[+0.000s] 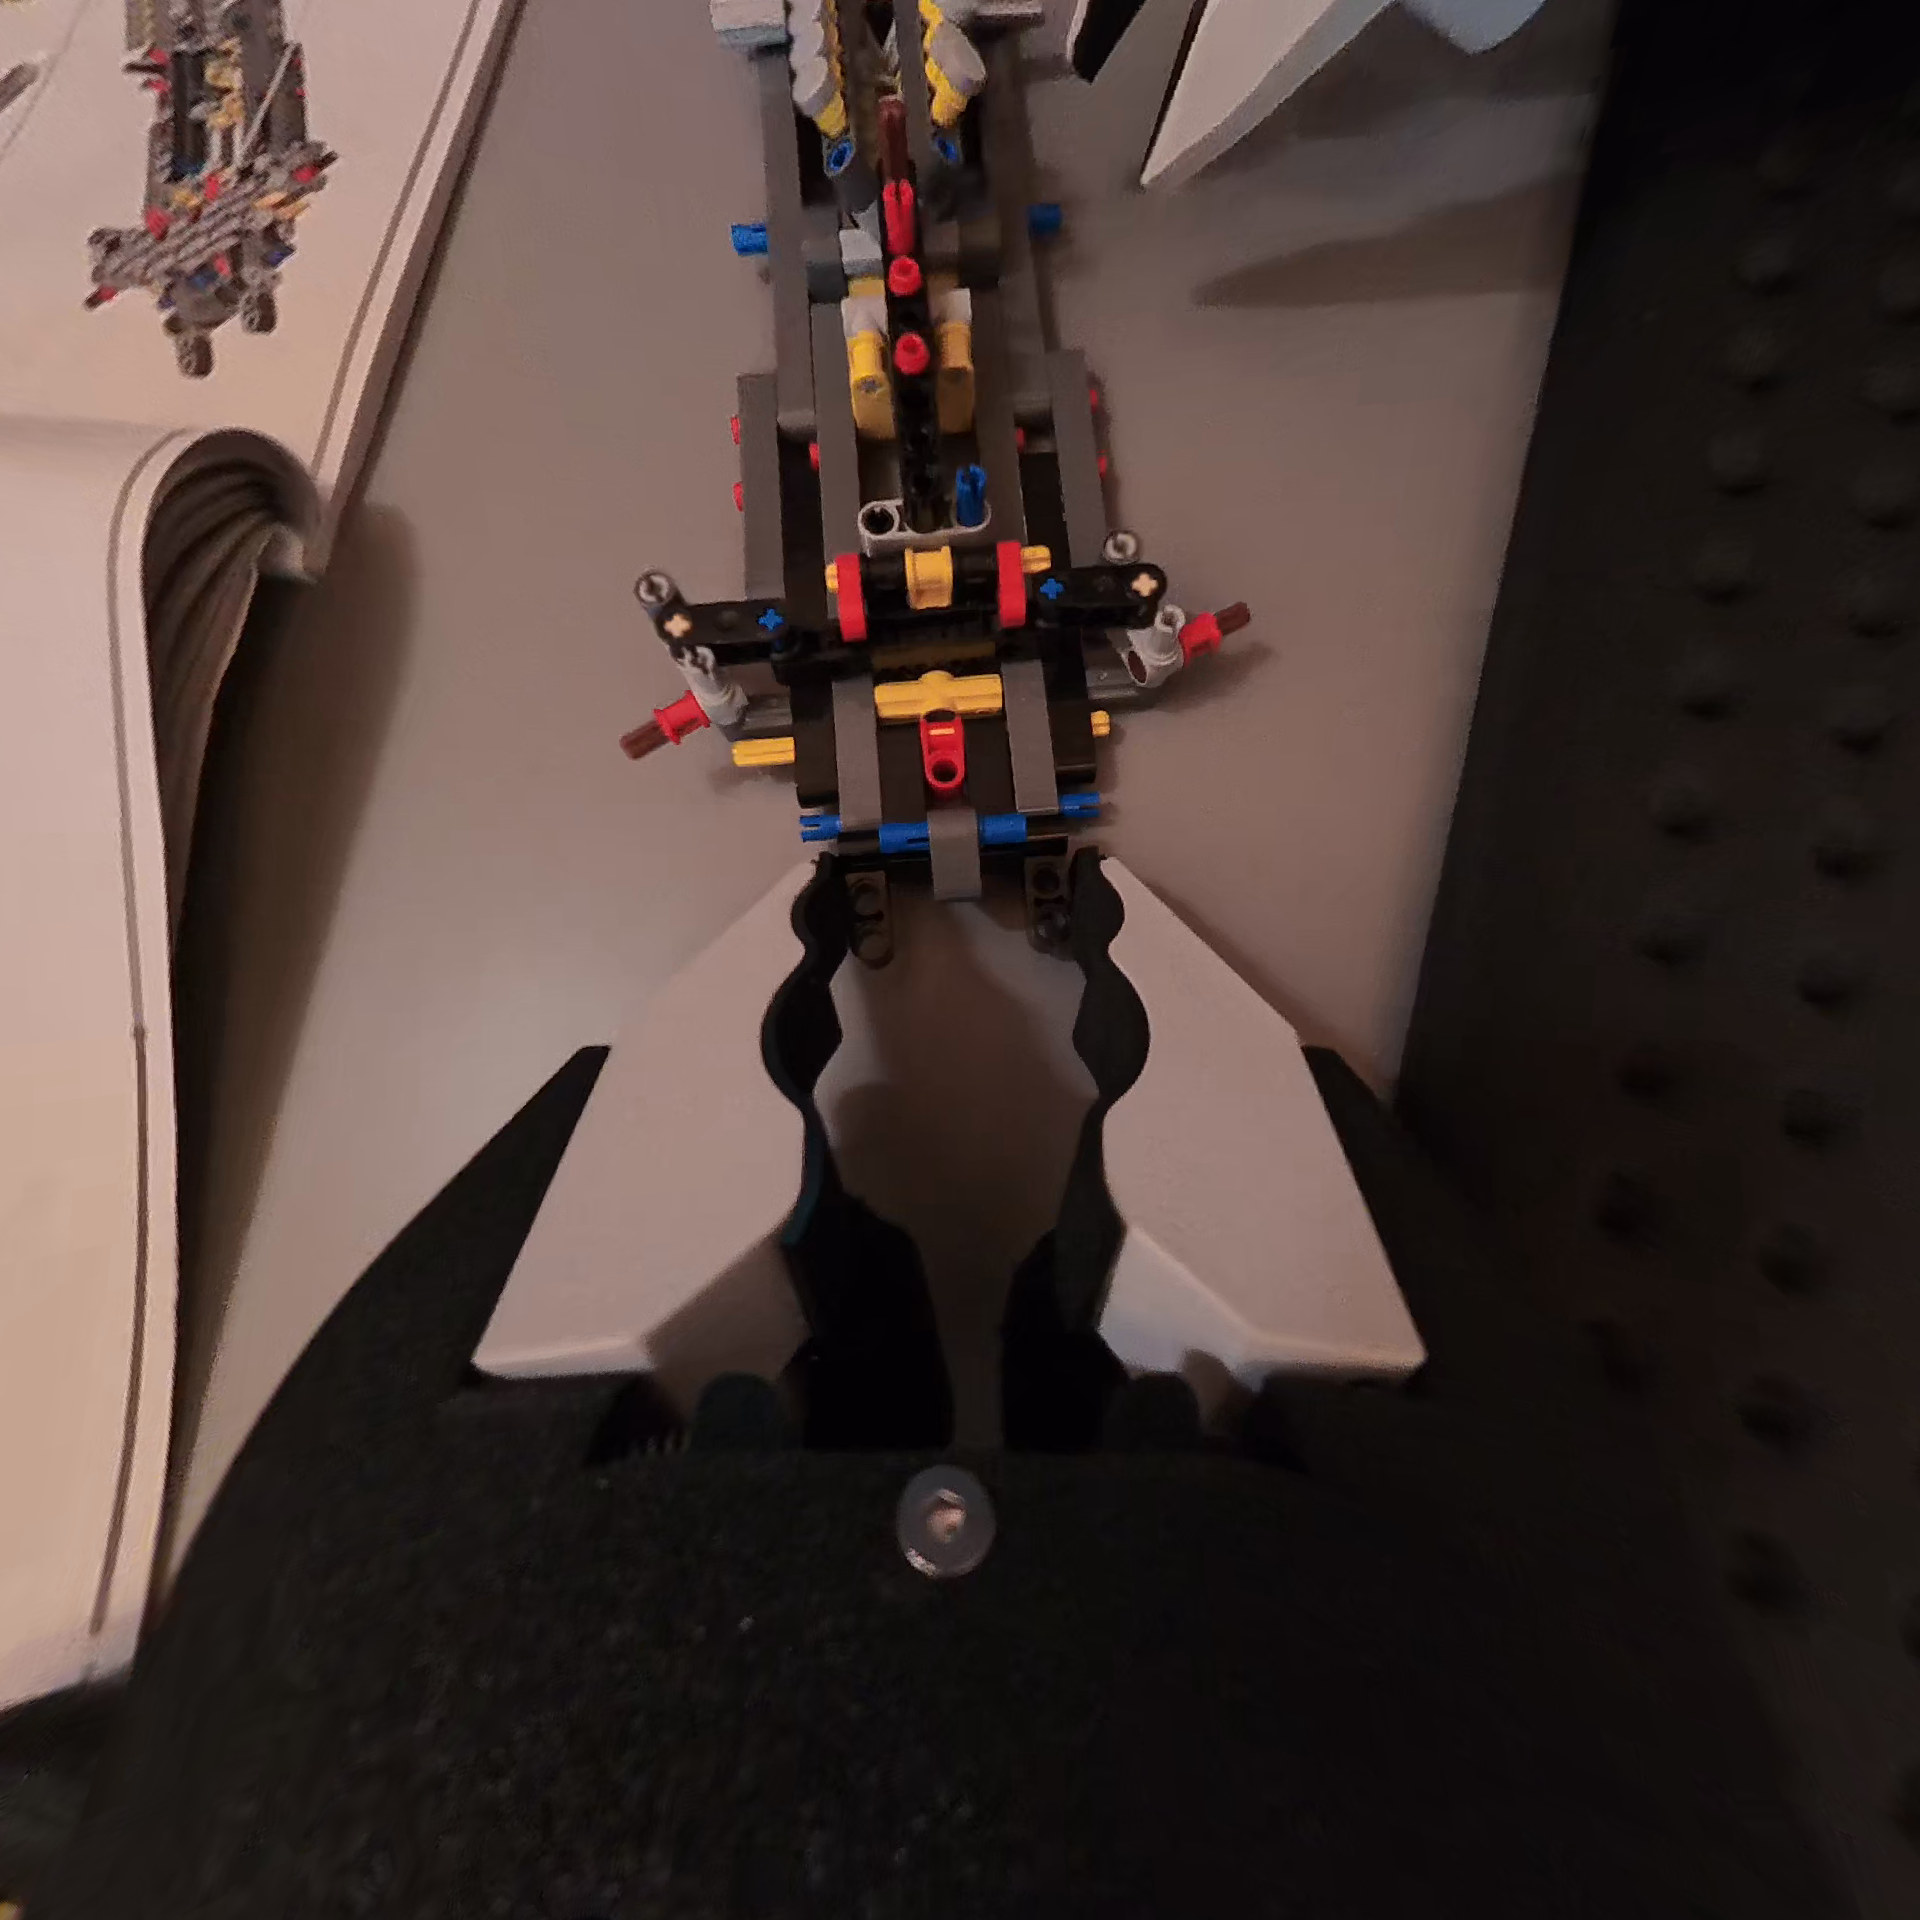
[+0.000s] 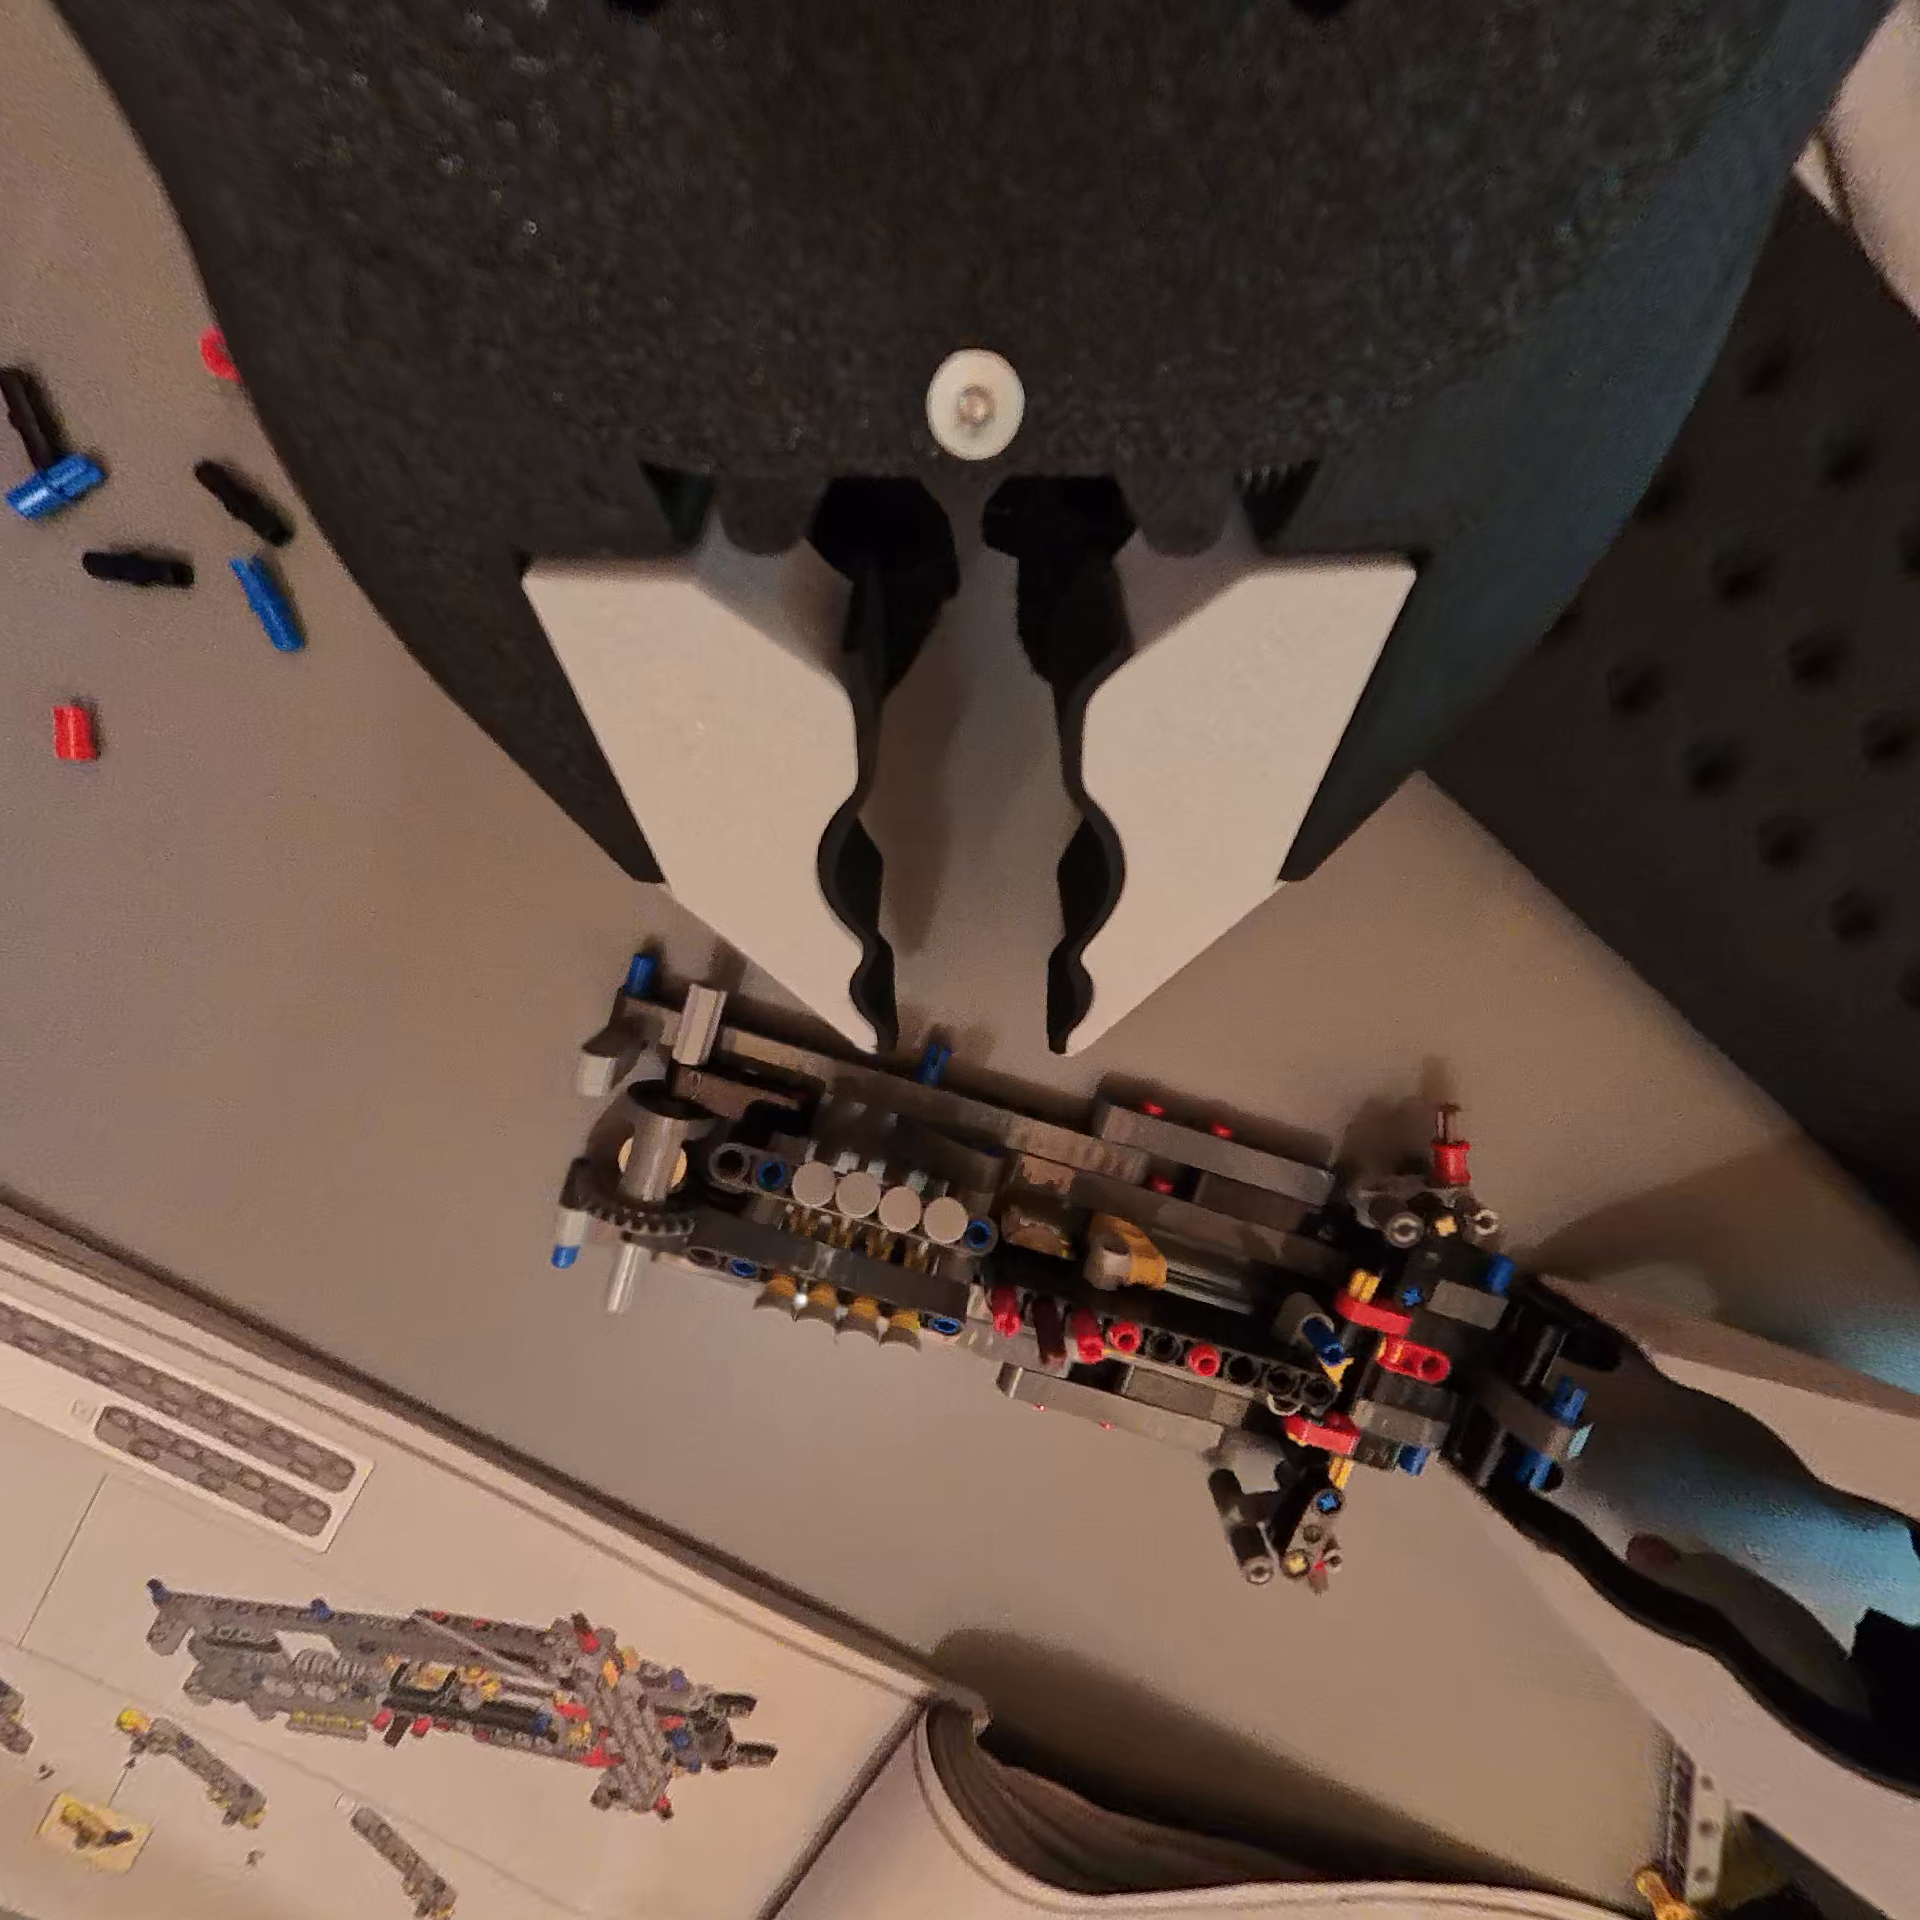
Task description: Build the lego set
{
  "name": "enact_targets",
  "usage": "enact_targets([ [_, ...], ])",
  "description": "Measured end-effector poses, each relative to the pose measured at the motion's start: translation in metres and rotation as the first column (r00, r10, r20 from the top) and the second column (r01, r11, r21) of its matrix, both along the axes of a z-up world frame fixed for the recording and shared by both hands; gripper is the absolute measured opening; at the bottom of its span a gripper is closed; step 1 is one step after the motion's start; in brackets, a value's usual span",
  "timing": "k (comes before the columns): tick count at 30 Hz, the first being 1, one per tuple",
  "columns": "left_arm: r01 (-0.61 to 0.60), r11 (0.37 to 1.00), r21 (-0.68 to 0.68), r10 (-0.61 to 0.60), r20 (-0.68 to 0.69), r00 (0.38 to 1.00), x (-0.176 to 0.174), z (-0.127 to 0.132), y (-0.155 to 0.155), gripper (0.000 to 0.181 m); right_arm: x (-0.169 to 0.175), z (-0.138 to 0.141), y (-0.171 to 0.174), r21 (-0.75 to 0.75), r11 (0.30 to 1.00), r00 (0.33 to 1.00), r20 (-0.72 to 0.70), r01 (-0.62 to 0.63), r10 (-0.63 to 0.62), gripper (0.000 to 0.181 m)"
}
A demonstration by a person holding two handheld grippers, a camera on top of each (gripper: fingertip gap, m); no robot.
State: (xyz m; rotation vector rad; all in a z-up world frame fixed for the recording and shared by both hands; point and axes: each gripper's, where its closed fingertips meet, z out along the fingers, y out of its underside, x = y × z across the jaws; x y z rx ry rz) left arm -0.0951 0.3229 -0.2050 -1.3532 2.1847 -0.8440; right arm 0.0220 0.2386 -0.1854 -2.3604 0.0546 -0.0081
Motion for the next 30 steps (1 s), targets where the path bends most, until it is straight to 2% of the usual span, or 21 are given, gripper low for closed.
enact_targets([
  [4,-0.062,0.998,-0.01,0.062,0.007,0.998,0.003,0.0,0.003,0.041,-0.002,0.006,0.021,0.079,0.997,1.0,-0.001,-0.007,0.007,0.027],
  [7,-0.064,0.998,0.019,0.063,0.02,0.998,0.005,0.0,0.003,0.041,0.002,0.013,0.033,0.168,0.985,0.998,-0.051,0.041,-0.033,0.028],
  [11,-0.081,0.995,0.062,0.077,0.058,0.995,0.008,0.003,0.008,0.042,0.012,0.035,0.033,0.314,0.943,0.99,-0.121,0.107,-0.072,0.028],
  [14,-0.09,0.996,-0.002,0.09,0.092,0.992,0.008,0.011,0.006,0.052,0.026,0.052,0.035,0.43,0.892,0.988,-0.121,0.138,-0.095,0.029],
  [17,-0.099,0.984,-0.149,0.125,0.179,0.976,0.009,0.033,0.009,0.053,0.04,0.069,0.044,0.546,0.823,0.986,-0.137,0.157,-0.098,0.034],
  [22,-0.218,0.917,-0.335,0.331,0.332,0.883,0.01,0.074,0.053,0.046,0.054,0.063,0.048,0.521,0.832,0.98,-0.153,0.19,-0.128,0.04],
  [25,-0.293,0.858,-0.422,0.455,0.36,0.815,0.009,0.084,0.08,0.044,0.065,0.06,0.038,0.507,0.826,0.969,-0.13,0.246,-0.208,0.036],
  [28,-0.312,0.832,-0.459,0.487,0.335,0.807,0.009,0.082,0.087,0.044,0.075,0.059,0.029,0.502,0.81,0.953,-0.163,0.303,-0.256,0.03],
  [30,-0.3,0.851,-0.432,0.459,0.334,0.823,0.01,0.079,0.082,0.044,0.077,0.053,0.029,0.469,0.82,0.943,-0.214,0.33,-0.257,0.031],
])
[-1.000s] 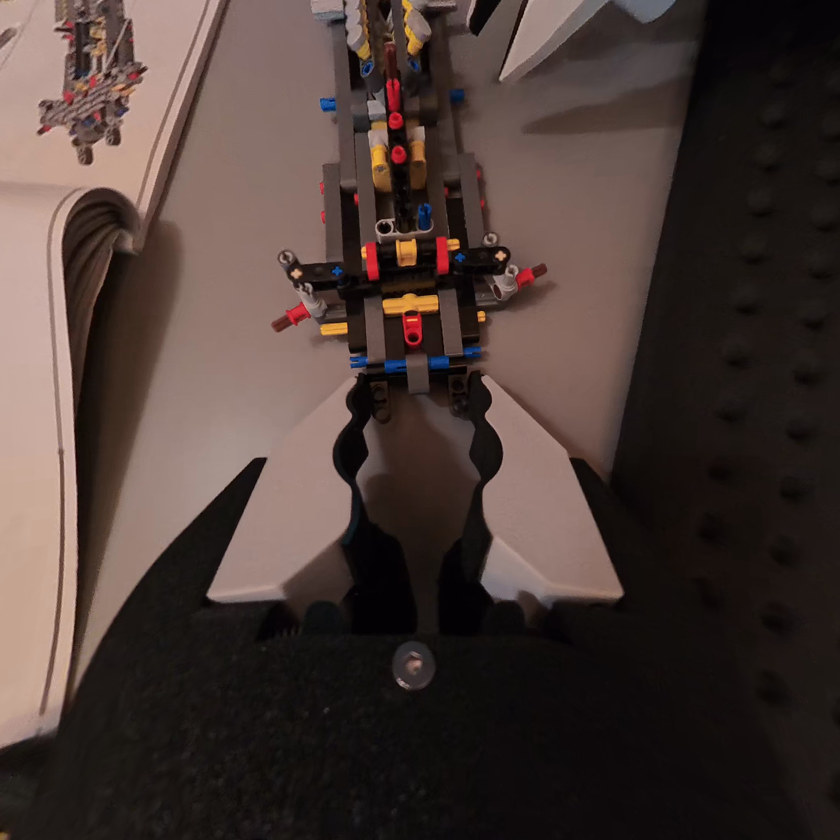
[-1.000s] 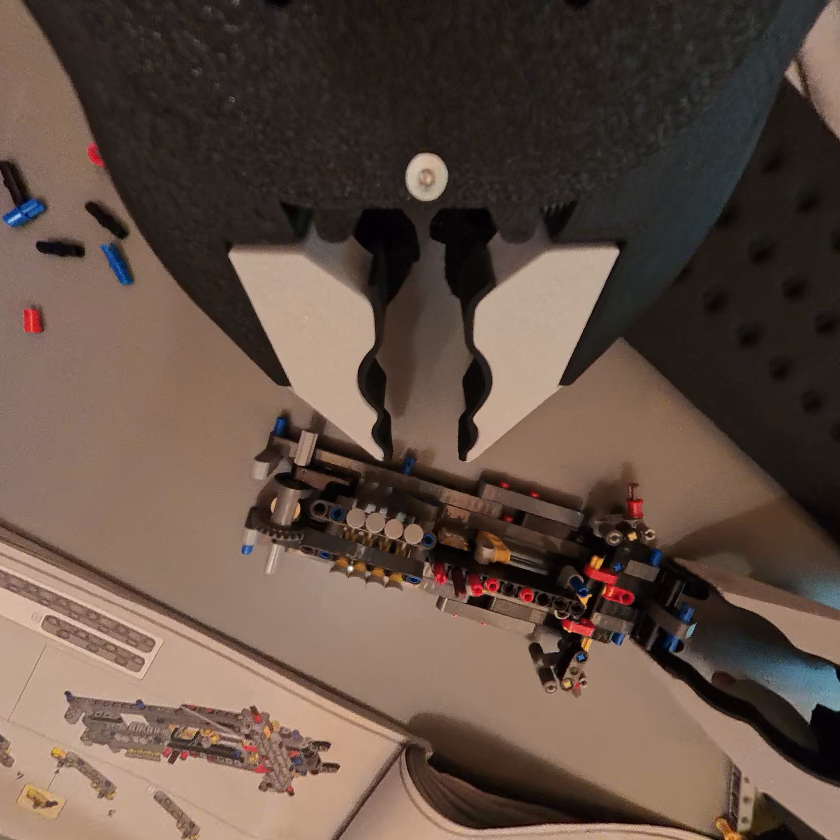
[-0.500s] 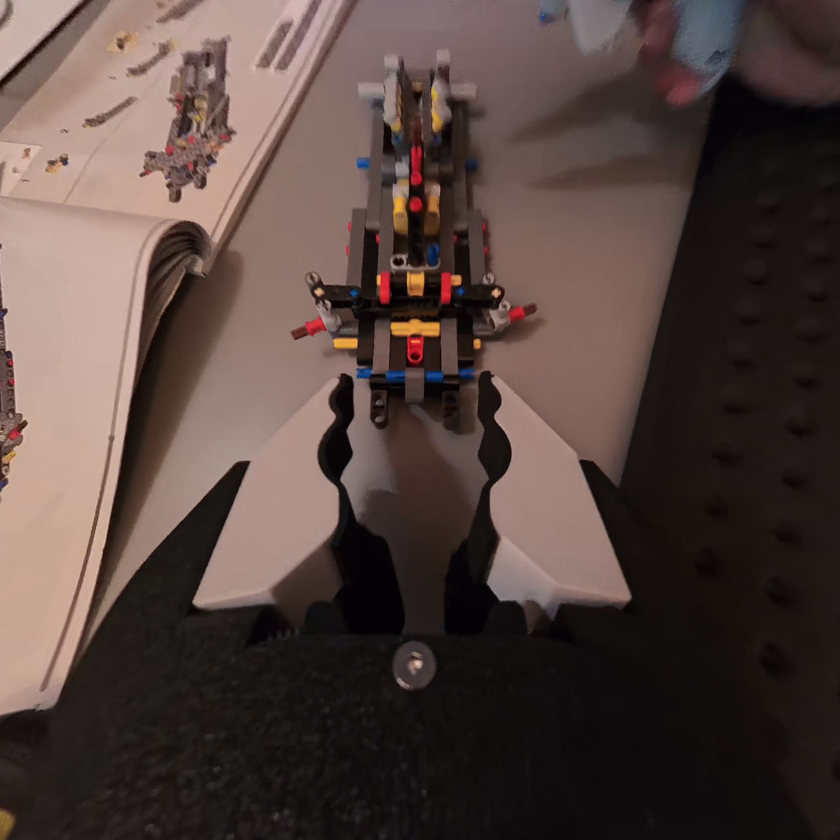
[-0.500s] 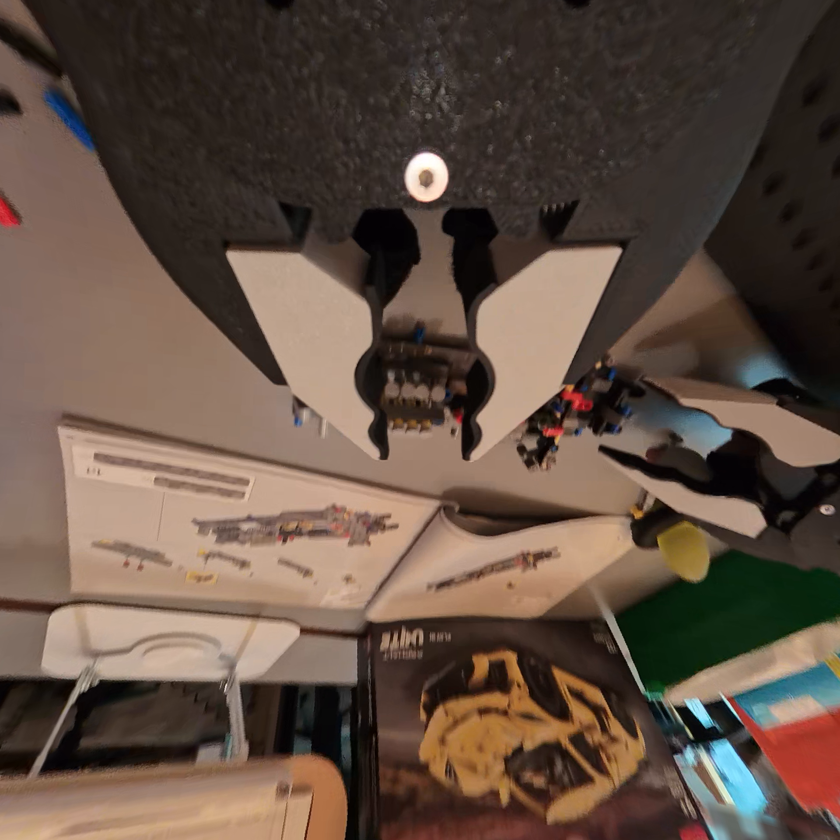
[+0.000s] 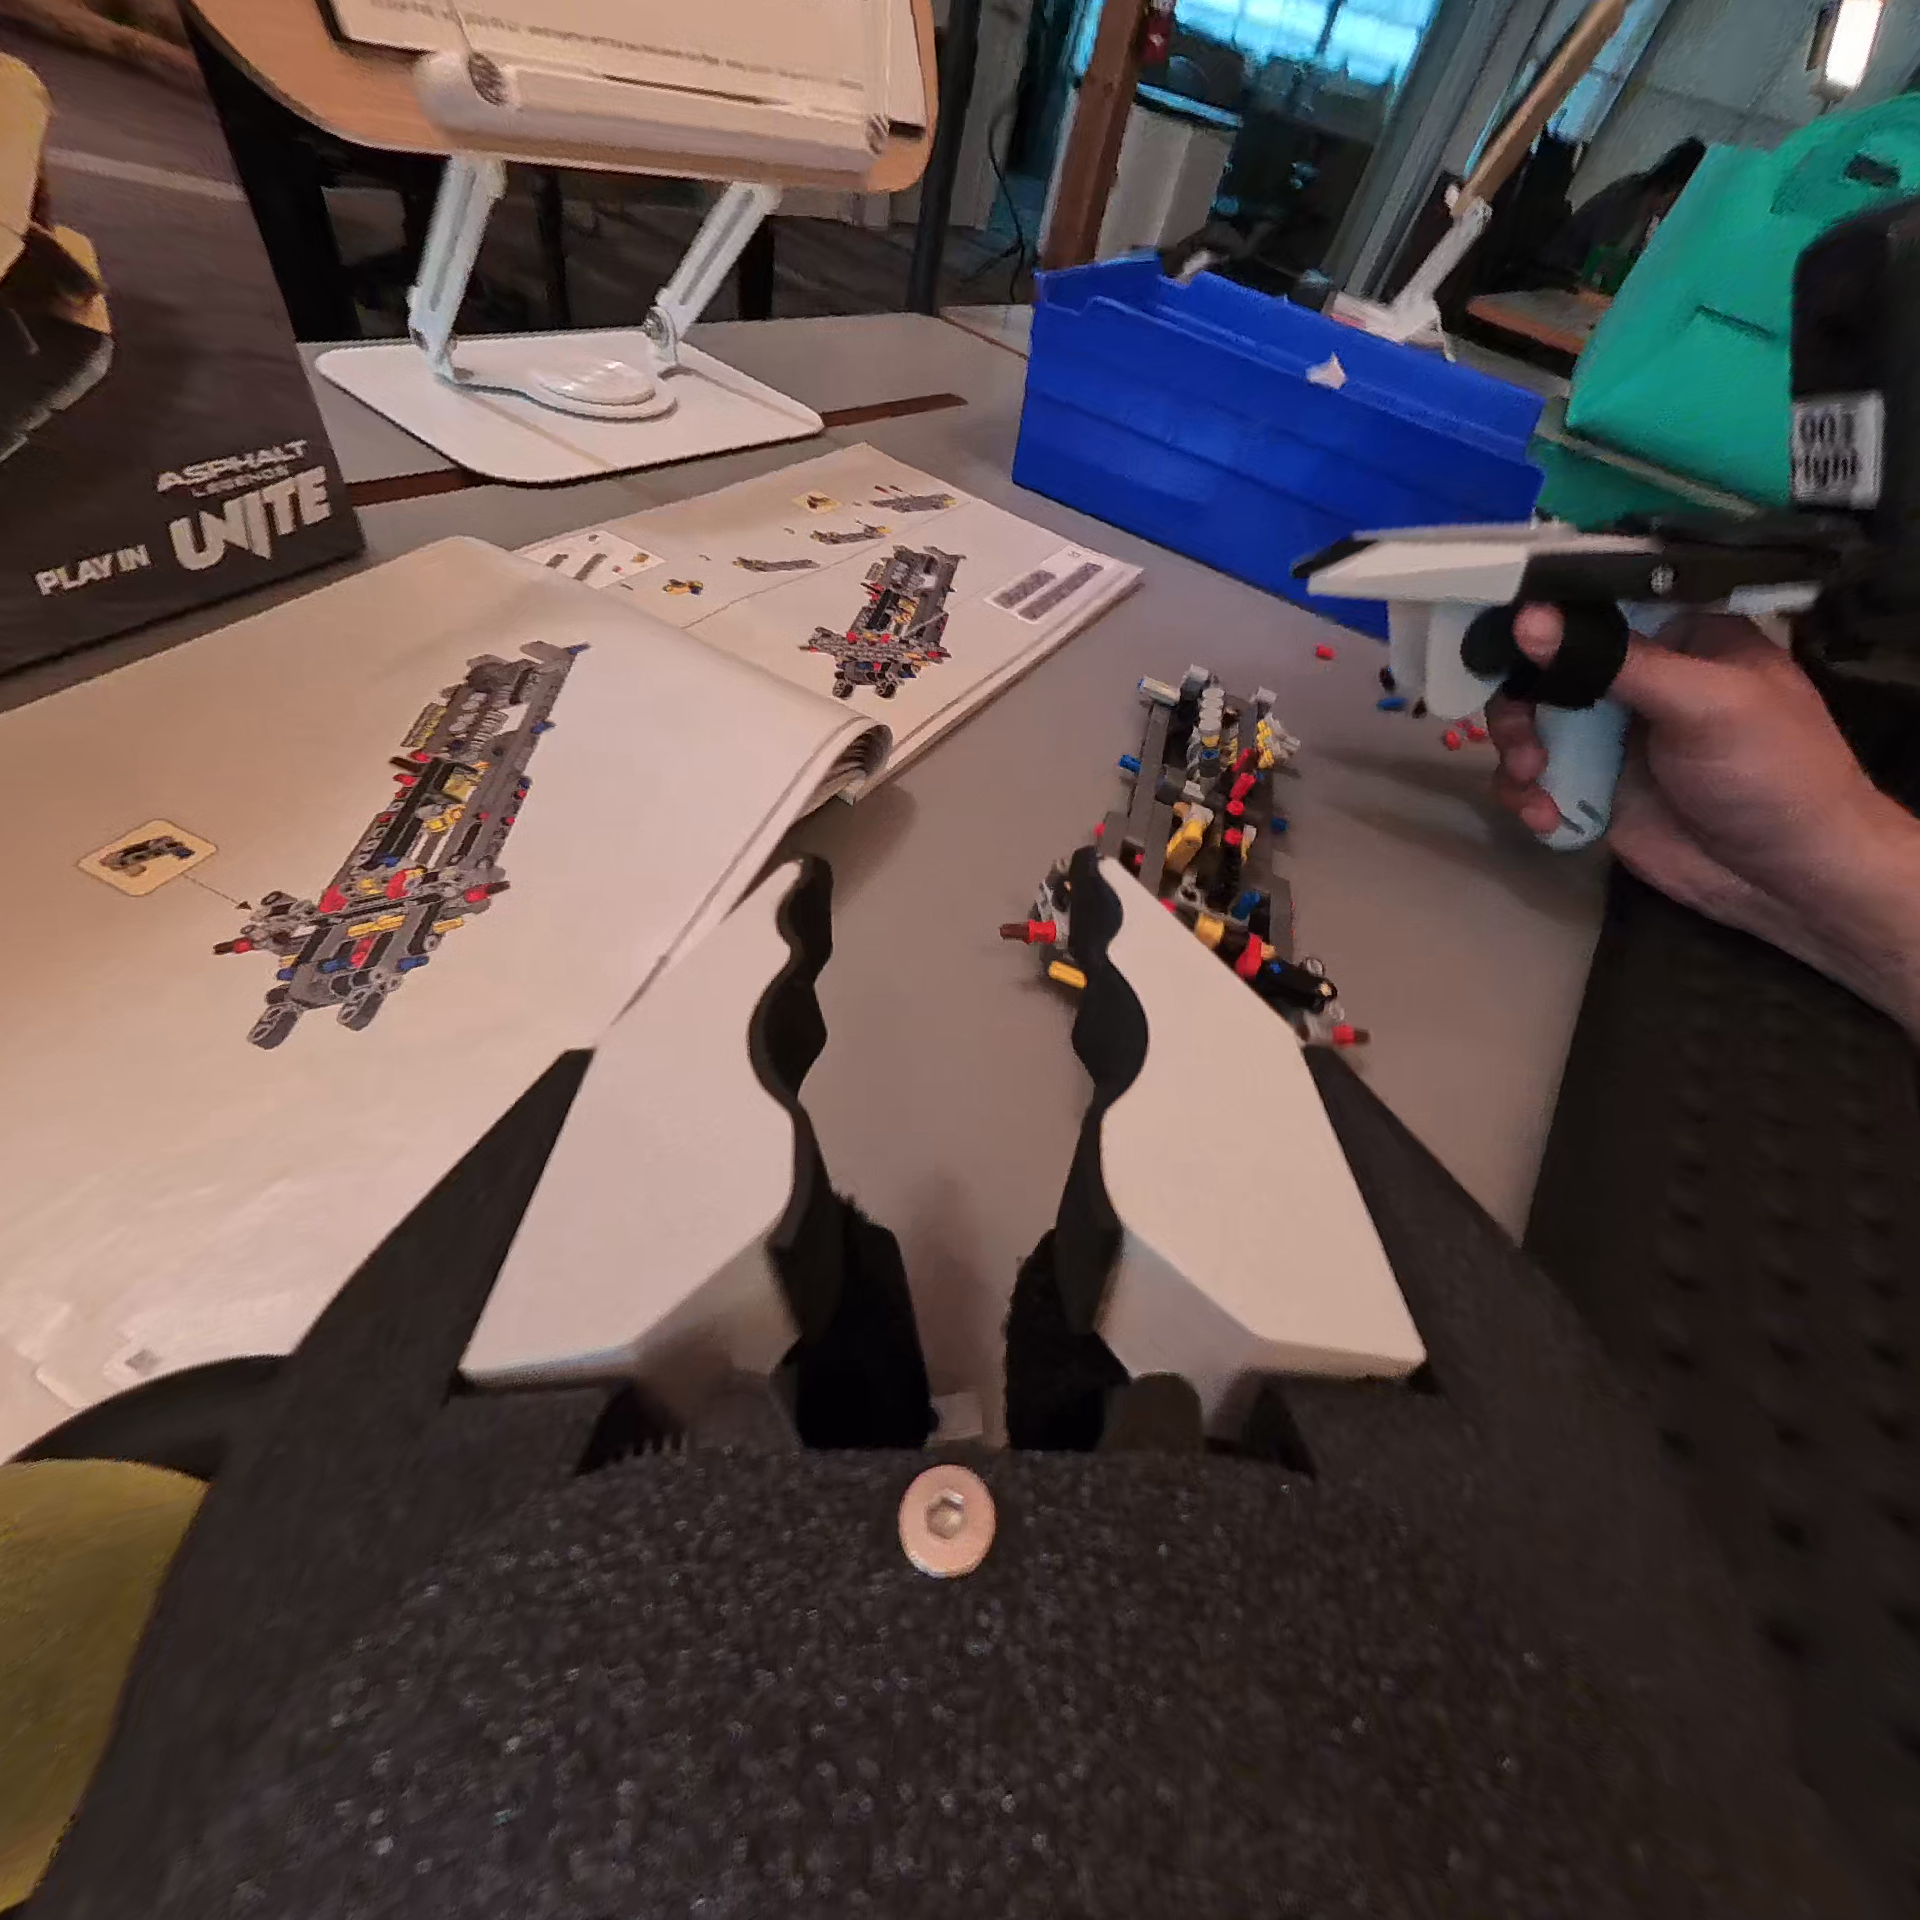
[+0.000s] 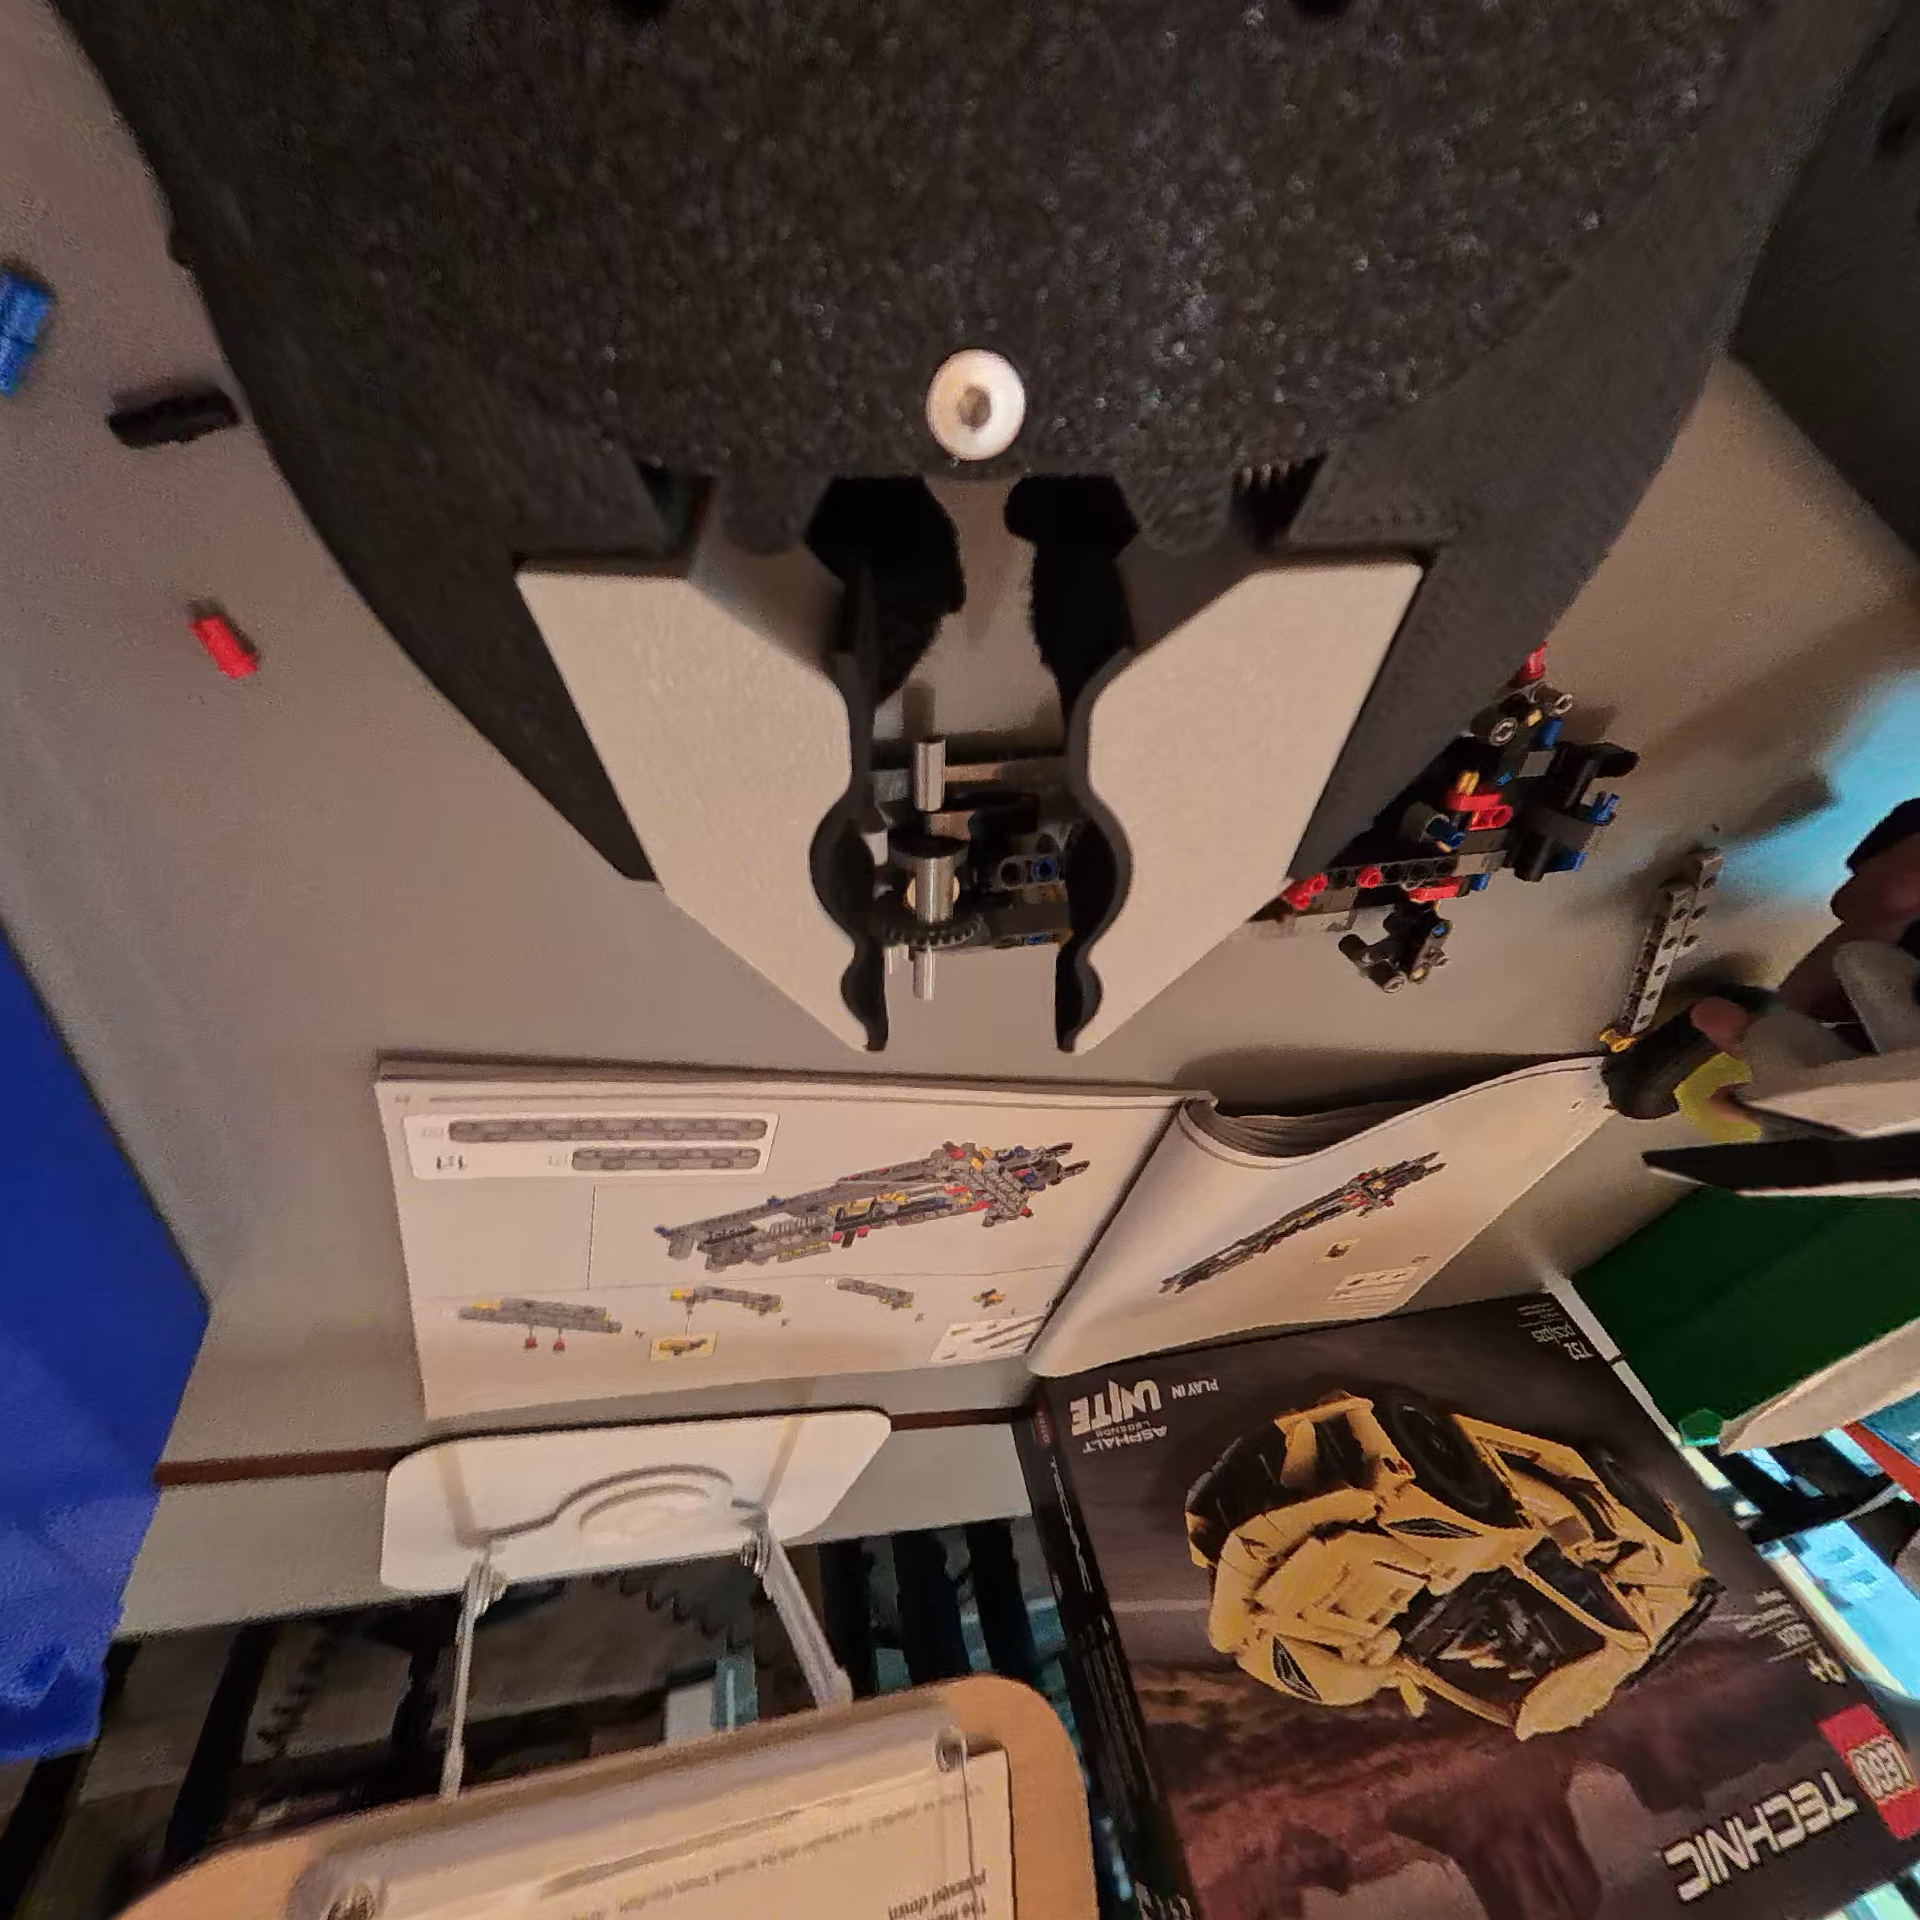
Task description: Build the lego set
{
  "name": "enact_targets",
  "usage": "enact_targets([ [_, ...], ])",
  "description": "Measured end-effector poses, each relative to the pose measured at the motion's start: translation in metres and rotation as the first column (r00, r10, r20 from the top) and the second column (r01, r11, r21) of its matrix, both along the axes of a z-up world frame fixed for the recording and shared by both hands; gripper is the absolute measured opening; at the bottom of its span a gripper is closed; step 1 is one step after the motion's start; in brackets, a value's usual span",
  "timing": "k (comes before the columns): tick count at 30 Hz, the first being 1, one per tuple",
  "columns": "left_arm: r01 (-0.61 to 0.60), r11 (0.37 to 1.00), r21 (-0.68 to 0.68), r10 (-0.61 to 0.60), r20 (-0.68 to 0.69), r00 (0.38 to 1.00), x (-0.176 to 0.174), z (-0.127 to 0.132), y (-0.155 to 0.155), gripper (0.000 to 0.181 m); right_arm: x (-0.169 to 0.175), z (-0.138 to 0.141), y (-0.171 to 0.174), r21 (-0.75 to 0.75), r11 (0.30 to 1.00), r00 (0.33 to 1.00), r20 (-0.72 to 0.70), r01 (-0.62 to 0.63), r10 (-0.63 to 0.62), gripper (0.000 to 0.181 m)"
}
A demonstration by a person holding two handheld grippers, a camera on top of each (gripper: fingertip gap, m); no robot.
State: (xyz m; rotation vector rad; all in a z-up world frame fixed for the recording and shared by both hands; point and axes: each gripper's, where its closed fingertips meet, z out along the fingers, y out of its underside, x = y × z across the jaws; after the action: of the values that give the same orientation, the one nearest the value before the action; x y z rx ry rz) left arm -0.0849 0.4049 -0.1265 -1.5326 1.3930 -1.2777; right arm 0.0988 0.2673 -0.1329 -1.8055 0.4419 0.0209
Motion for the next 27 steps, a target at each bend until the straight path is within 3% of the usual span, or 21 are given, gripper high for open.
enact_targets([
  [2,0.086,0.992,0.092,-0.08,-0.061,0.995,-0.002,-0.011,-0.016,0.044,0.001,-0.005,-0.001,-0.024,1.0,1.0,-0.02,-0.012,0.012,0.036],
  [5,0.243,0.922,0.302,-0.207,-0.148,0.967,-0.009,-0.027,-0.048,0.051,-0.001,-0.005,-0.013,-0.076,0.996,0.999,-0.003,-0.051,0.051,0.035],
  [7,0.298,0.868,0.398,-0.226,-0.219,0.949,-0.011,-0.042,-0.059,0.055,0.0,-0.026,-0.028,-0.234,0.969,0.997,0.021,-0.073,0.08,0.038],
  [9,0.337,0.853,0.398,-0.237,-0.281,0.93,-0.01,-0.052,-0.066,0.063,-0.007,-0.047,-0.035,-0.362,0.924,0.992,-0.014,-0.123,0.127,0.054],
  [13,0.373,0.853,0.364,-0.249,-0.344,0.905,-0.005,-0.058,-0.069,0.064,-0.02,-0.064,-0.027,-0.435,0.882,0.982,-0.022,-0.181,0.19,0.072],
  [20,0.465,0.835,0.294,-0.293,-0.477,0.828,-0.005,-0.077,-0.075,0.055,-0.029,-0.069,-0.004,-0.463,0.855,0.97,-0.053,-0.233,0.236,0.078],
  [25,0.46,0.831,0.313,-0.264,-0.507,0.821,-0.001,-0.079,-0.076,0.051,-0.022,-0.071,0.005,-0.475,0.854,0.972,-0.014,-0.211,0.233,0.081],
  [27,0.454,0.807,0.378,-0.239,-0.495,0.835,0.001,-0.077,-0.072,0.05,-0.022,-0.071,0.007,-0.467,0.858,0.972,-0.019,-0.215,0.233,0.076],
])
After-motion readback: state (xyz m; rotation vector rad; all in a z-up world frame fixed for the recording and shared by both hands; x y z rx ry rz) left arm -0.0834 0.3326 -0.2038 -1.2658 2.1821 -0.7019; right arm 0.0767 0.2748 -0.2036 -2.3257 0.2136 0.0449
